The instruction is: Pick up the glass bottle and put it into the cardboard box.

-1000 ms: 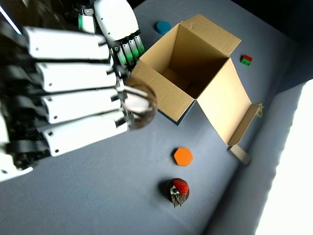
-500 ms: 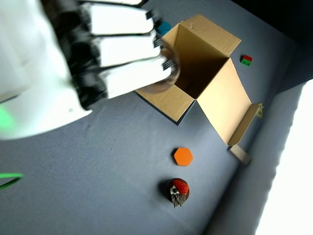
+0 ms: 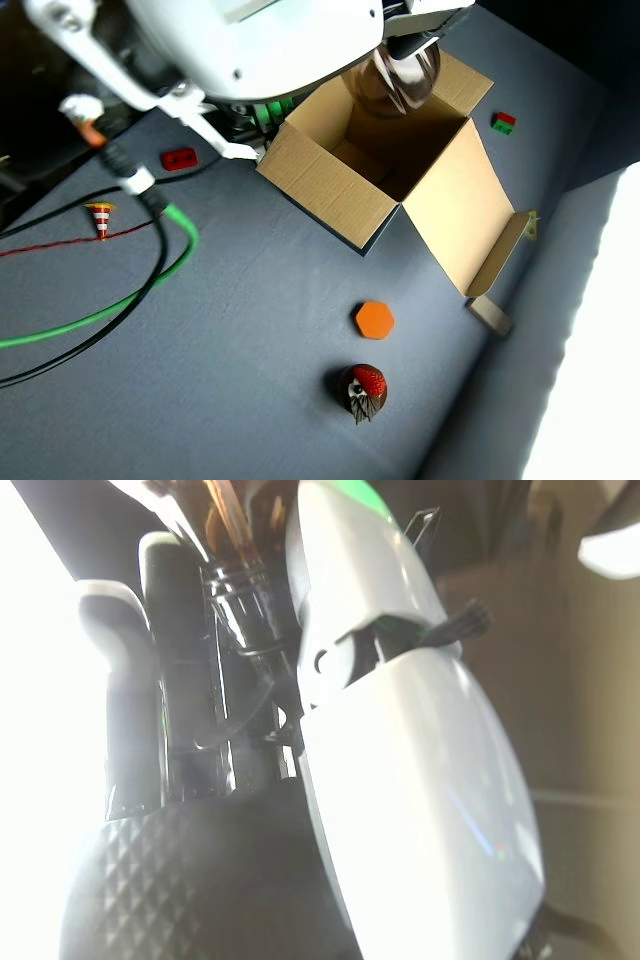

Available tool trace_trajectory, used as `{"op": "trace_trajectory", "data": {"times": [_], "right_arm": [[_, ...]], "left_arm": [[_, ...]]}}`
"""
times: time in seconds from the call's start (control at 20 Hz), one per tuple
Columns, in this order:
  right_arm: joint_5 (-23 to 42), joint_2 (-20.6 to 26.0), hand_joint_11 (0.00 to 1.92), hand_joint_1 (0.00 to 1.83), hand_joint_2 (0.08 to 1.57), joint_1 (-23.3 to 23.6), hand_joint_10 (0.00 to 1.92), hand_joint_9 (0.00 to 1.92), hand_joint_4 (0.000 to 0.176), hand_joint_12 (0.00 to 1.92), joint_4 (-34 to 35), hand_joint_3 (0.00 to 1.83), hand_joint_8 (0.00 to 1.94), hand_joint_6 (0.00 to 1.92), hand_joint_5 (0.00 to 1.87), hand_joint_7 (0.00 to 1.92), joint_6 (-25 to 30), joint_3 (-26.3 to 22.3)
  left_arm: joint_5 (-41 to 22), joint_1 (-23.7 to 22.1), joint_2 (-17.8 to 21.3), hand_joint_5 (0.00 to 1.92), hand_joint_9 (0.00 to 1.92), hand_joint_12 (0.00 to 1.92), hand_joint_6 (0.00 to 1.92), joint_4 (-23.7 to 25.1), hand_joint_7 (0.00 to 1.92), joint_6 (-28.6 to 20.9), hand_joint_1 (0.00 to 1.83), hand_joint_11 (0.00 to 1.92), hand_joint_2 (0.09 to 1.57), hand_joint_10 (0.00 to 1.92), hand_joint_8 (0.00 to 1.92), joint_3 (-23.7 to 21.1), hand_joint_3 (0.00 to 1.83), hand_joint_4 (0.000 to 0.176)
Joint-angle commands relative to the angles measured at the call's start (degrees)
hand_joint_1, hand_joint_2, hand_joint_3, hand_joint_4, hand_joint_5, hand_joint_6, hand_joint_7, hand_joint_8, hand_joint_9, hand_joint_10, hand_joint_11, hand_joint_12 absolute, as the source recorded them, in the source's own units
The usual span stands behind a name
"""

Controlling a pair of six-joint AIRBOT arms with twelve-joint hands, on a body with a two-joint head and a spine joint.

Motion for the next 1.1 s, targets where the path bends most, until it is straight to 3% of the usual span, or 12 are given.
{"op": "trace_trajectory", "data": {"times": [0.0, 0.1, 0.25, 0.3, 0.4, 0.45, 0.65, 1.05], "right_arm": [[3.8, -0.3, 0.58, 1.21, 1.17, 1.0, 1.39, 0.83, 0.0, 1.81, 4.1, 0.0, 1.16, 1.24, 0.79, 0.97, -2.8, 0.4], [-0.2, -1.9, 0.58, 1.21, 1.17, 0.9, 1.37, 0.85, 0.0, 1.85, 5.6, 0.0, 1.14, 1.24, 0.78, 0.99, -4.4, 1.4], [-0.6, -3.2, 0.56, 1.22, 1.17, 0.5, 1.36, 0.84, 0.0, 1.85, 6.8, 0.0, 1.14, 1.25, 0.78, 0.99, -8.5, 1.5], [-0.7, -3.4, 0.57, 1.33, 1.17, 0.4, 1.41, 0.77, 0.0, 1.84, 6.8, 0.0, 1.14, 1.24, 0.76, 0.97, -9.0, 1.5], [-1.7, -4.1, 0.58, 1.36, 1.17, 0.0, 1.43, 0.75, 0.0, 1.82, 7.8, 0.0, 1.15, 1.24, 0.76, 0.96, -11.5, 1.4], [-2.0, -4.3, 0.58, 1.24, 1.17, -0.2, 1.41, 0.81, 0.0, 1.82, 9.3, 0.0, 1.16, 1.22, 0.79, 0.98, -14.1, 1.2], [-2.3, -4.4, 0.54, 1.21, 1.17, -1.0, 1.4, 0.82, 0.0, 1.85, 11.8, 0.0, 1.16, 1.22, 0.8, 0.98, -17.5, 0.6], [-1.8, -4.2, 0.52, 1.21, 1.17, -0.9, 1.42, 0.81, 0.0, 1.85, 12.0, 0.0, 1.17, 1.24, 0.78, 0.98, -18.3, 0.4]], "left_arm": [[-1.2, -0.1, 0.0, 0.03, 0.01, 0.07, 0.0, 3.6, 0.05, -0.3, 0.04, 0.0, 1.3, 0.0, 0.0, 0.3, 0.0, 0.0], [-1.0, -0.2, 0.0, 0.03, 0.01, 0.07, 0.0, 3.6, 0.05, -0.3, 0.05, 0.0, 1.29, 0.0, 0.0, 0.7, 0.0, 0.0], [-0.4, -0.4, -0.1, 0.06, 0.01, 0.07, 0.01, 3.6, 0.06, -0.6, 0.08, 0.0, 1.28, 0.0, 0.0, 1.5, 0.0, 0.0], [-0.2, -0.4, -0.1, 0.08, 0.02, 0.1, 0.01, 3.6, 0.08, -0.6, 0.1, 0.0, 1.28, 0.0, 0.0, 1.6, 0.0, 0.0], [0.0, -0.3, -0.1, 0.08, 0.03, 0.16, 0.0, 3.6, 0.09, -0.6, 0.1, 0.0, 1.29, 0.0, 0.0, 2.0, 0.0, 0.0], [0.1, -0.3, -0.1, 0.08, 0.03, 0.17, 0.0, 3.6, 0.09, -0.6, 0.1, 0.0, 1.29, 0.0, 0.0, 2.1, 0.0, 0.0], [0.1, -0.3, -0.1, 0.06, 0.03, 0.06, 0.0, 3.6, 0.08, -1.2, 0.07, 0.0, 1.29, 0.0, 0.0, 2.1, 0.0, 0.0], [-0.4, 0.3, -0.2, 0.06, 0.02, 0.11, 0.0, 3.6, 0.07, -3.6, 0.08, 0.0, 1.3, 0.0, 0.0, 2.0, 0.0, 0.0]]}}
